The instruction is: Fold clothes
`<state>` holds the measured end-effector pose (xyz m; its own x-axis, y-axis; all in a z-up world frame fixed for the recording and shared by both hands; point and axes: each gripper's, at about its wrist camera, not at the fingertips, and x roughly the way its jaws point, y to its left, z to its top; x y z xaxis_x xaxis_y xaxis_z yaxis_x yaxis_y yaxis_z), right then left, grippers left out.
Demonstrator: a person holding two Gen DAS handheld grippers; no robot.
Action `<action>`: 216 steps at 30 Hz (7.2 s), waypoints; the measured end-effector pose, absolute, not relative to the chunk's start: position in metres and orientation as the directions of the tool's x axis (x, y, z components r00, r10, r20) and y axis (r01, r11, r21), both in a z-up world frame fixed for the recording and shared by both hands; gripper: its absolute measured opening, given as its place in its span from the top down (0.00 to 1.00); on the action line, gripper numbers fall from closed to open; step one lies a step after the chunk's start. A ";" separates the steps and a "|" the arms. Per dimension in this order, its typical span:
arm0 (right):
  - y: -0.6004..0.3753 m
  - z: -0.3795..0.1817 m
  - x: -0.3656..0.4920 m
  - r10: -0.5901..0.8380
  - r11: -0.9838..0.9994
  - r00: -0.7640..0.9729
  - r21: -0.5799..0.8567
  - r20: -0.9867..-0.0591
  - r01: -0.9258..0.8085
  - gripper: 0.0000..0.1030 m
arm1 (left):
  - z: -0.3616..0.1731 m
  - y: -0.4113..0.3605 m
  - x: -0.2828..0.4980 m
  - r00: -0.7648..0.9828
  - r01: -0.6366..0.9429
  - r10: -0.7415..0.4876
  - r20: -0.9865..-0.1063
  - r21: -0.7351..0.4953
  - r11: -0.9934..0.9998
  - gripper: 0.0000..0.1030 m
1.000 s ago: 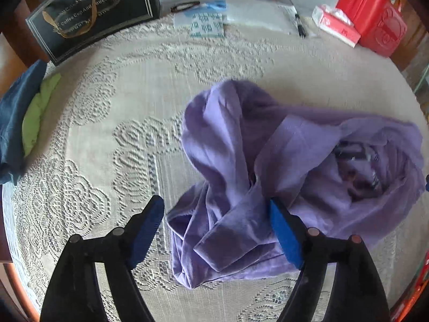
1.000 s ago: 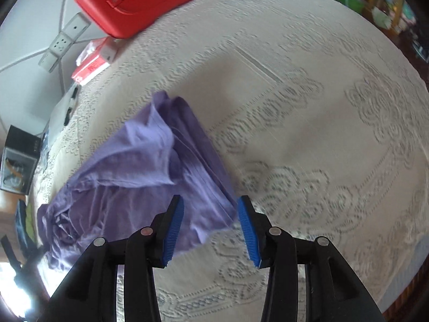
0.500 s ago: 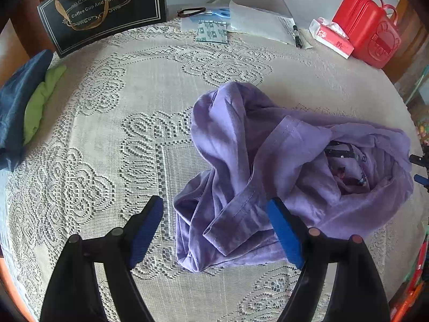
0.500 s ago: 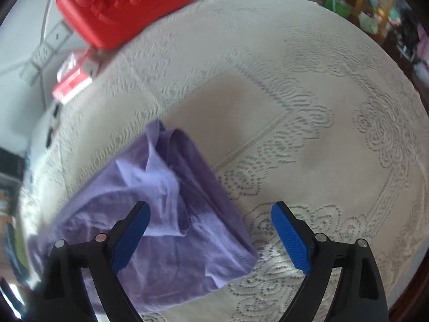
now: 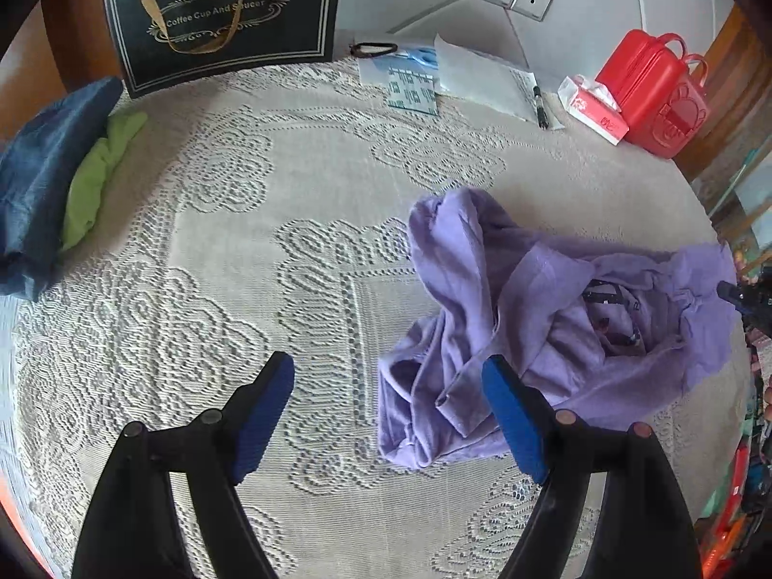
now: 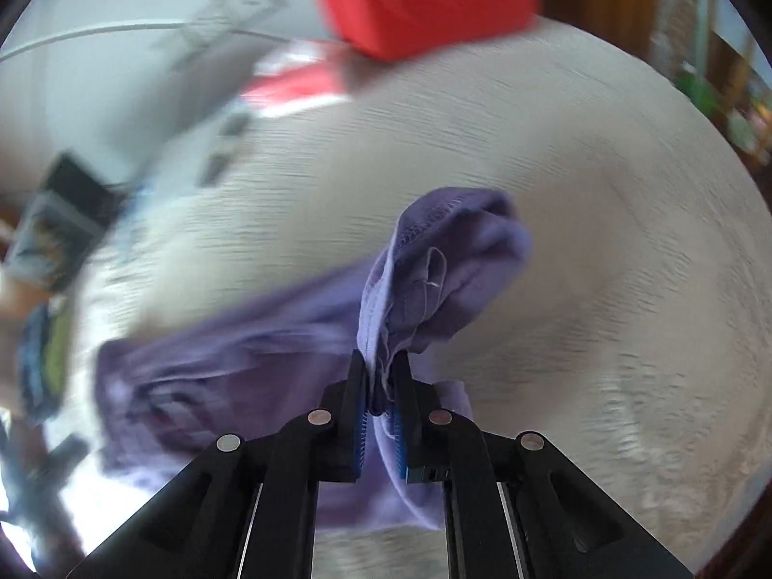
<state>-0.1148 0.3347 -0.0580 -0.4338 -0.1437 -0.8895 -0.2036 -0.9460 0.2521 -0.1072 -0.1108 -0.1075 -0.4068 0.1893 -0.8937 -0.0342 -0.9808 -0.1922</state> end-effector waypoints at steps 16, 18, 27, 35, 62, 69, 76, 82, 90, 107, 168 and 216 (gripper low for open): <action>0.106 -0.088 -0.095 -0.492 -0.858 -0.404 0.508 -0.771 0.076 0.55 | -0.093 -0.117 -0.107 -0.416 -0.061 0.231 -0.879 -0.227 -0.972 0.22; 0.137 -0.084 -0.085 -0.424 -0.891 -0.428 0.452 -0.798 0.040 0.55 | -0.095 -0.104 -0.107 -0.409 -0.068 0.246 -0.879 -0.239 -0.969 0.22; 0.234 -0.102 -0.070 -0.391 -0.893 -0.405 0.447 -0.827 -0.049 0.54 | -0.125 -0.028 -0.114 -0.295 -0.111 0.206 -0.933 -0.180 -0.977 0.17; 0.227 -0.102 -0.062 -0.422 -0.897 -0.394 0.440 -0.817 0.049 0.67 | -0.133 -0.044 -0.105 -0.295 -0.122 0.058 -0.954 -0.022 -0.992 0.73; 0.230 -0.138 -0.196 -0.419 -0.898 -0.270 0.439 -0.867 -0.015 0.95 | -0.156 -0.055 -0.203 -0.327 0.005 0.123 -0.937 -0.132 -0.991 0.70; 0.250 -0.115 -0.156 -0.379 -0.892 -0.438 0.448 -0.815 -0.061 0.65 | -0.132 -0.058 -0.171 -0.388 -0.043 0.121 -0.914 -0.113 -0.993 0.25; 0.236 -0.131 -0.097 -0.424 -0.888 -0.364 0.460 -0.830 -0.014 0.65 | -0.132 -0.041 -0.121 -0.370 -0.077 0.119 -0.921 -0.097 -0.992 0.18; 0.224 -0.149 -0.082 -0.415 -0.896 -0.326 0.444 -0.849 -0.017 0.69 | -0.157 -0.028 -0.104 -0.334 -0.095 0.091 -0.938 -0.063 -0.994 0.14; 0.222 -0.151 -0.076 -0.413 -0.899 -0.351 0.437 -0.840 0.013 0.68 | -0.166 -0.021 -0.092 -0.369 -0.132 0.100 -0.924 -0.054 -0.990 0.00; 0.243 -0.137 -0.094 -0.366 -0.897 -0.398 0.433 -0.841 -0.091 0.49 | -0.152 -0.050 -0.127 -0.398 -0.053 0.171 -0.901 -0.163 -0.985 0.14; -0.064 0.063 -0.132 -0.626 -0.773 -0.518 0.377 -0.583 0.510 0.91 | 0.051 -0.318 -0.108 -0.675 0.032 0.115 -0.729 -0.184 -0.982 0.81; -0.332 -0.033 -0.148 -0.283 -0.891 -0.491 0.036 -0.824 0.452 0.10 | -0.086 -0.467 -0.119 -0.474 0.144 -0.059 -0.879 -0.011 -0.990 0.04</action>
<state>-0.1477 -0.3317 -0.0334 -0.4910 -0.2828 -0.8240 0.4524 -0.8911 0.0363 -0.1193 -0.4675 -0.0863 -0.4737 -0.0587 -0.8787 0.1436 -0.9896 -0.0113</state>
